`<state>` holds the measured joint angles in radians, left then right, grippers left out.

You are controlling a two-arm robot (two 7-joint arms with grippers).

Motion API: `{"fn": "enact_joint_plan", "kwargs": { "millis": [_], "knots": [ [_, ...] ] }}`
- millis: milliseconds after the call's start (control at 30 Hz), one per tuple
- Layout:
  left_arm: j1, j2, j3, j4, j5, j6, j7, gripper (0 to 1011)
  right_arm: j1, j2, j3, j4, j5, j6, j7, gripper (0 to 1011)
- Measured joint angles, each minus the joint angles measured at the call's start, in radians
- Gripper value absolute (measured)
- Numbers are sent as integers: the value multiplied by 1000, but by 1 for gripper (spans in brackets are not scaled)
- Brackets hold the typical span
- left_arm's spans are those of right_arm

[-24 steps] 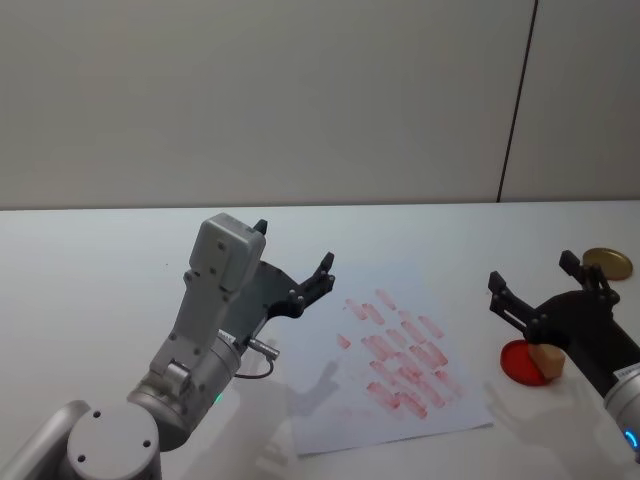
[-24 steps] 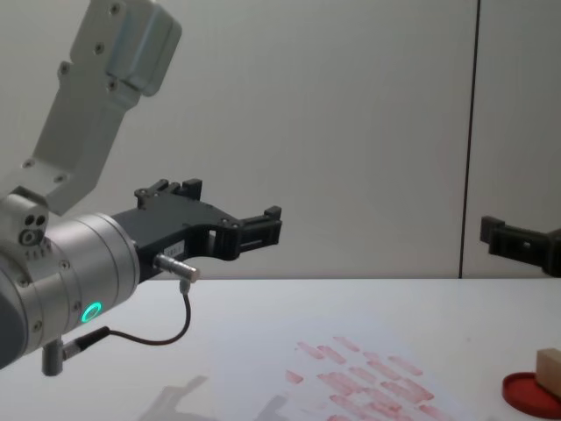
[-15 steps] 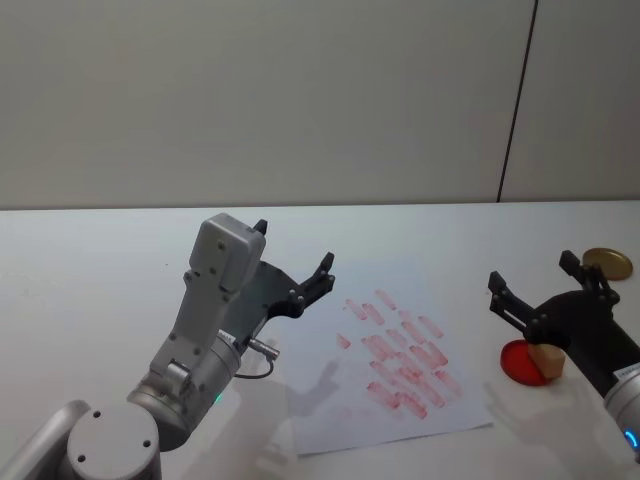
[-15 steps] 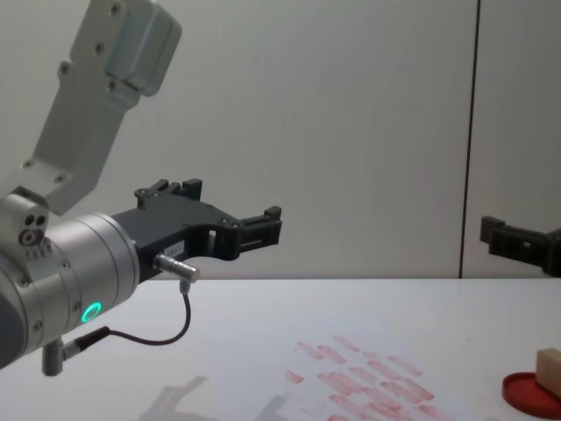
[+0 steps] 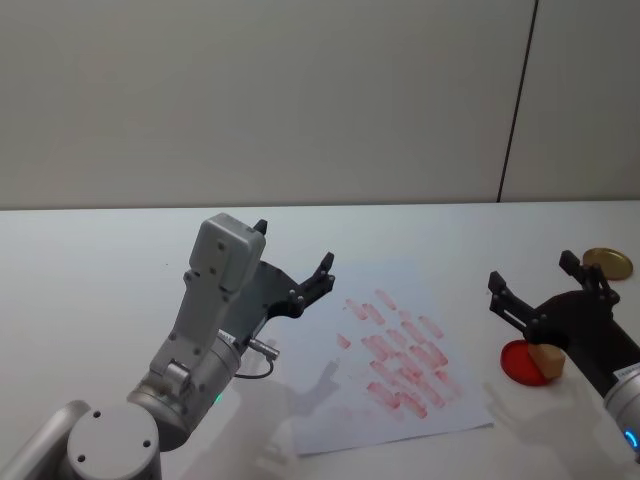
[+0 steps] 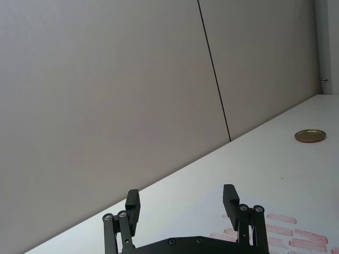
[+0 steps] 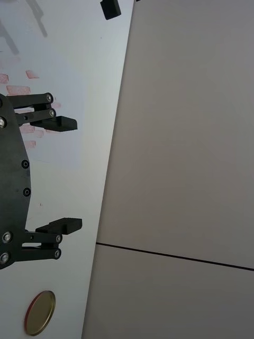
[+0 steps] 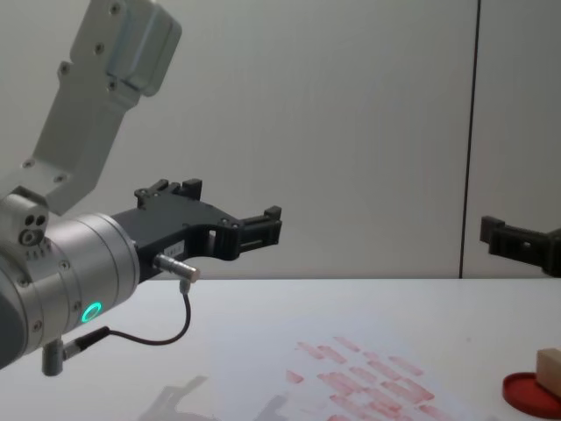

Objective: Use the one hand to pick up the stamp and affix it onto the A4 paper.

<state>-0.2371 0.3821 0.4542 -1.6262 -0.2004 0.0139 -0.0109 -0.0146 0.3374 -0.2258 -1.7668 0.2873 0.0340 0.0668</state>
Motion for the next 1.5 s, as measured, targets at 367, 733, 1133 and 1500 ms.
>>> {"fn": "enact_joint_plan", "kwargs": {
  "millis": [367, 733, 1133, 1500],
  "knots": [
    [0, 0, 0, 0, 0, 0, 0, 993, -1, -8, -2, -8, -5, 34, -19, 1001],
    [0, 0, 0, 0, 0, 0, 0, 993, 0, -27, -7, -35, -14, 163, -90, 1001],
    [0, 0, 0, 0, 0, 0, 0, 993, 13, -39, 1, -20, -31, 280, -145, 1001],
    [0, 0, 0, 0, 0, 0, 0, 993, 39, -48, 9, 47, -42, 322, -135, 1001]
  ]
}}
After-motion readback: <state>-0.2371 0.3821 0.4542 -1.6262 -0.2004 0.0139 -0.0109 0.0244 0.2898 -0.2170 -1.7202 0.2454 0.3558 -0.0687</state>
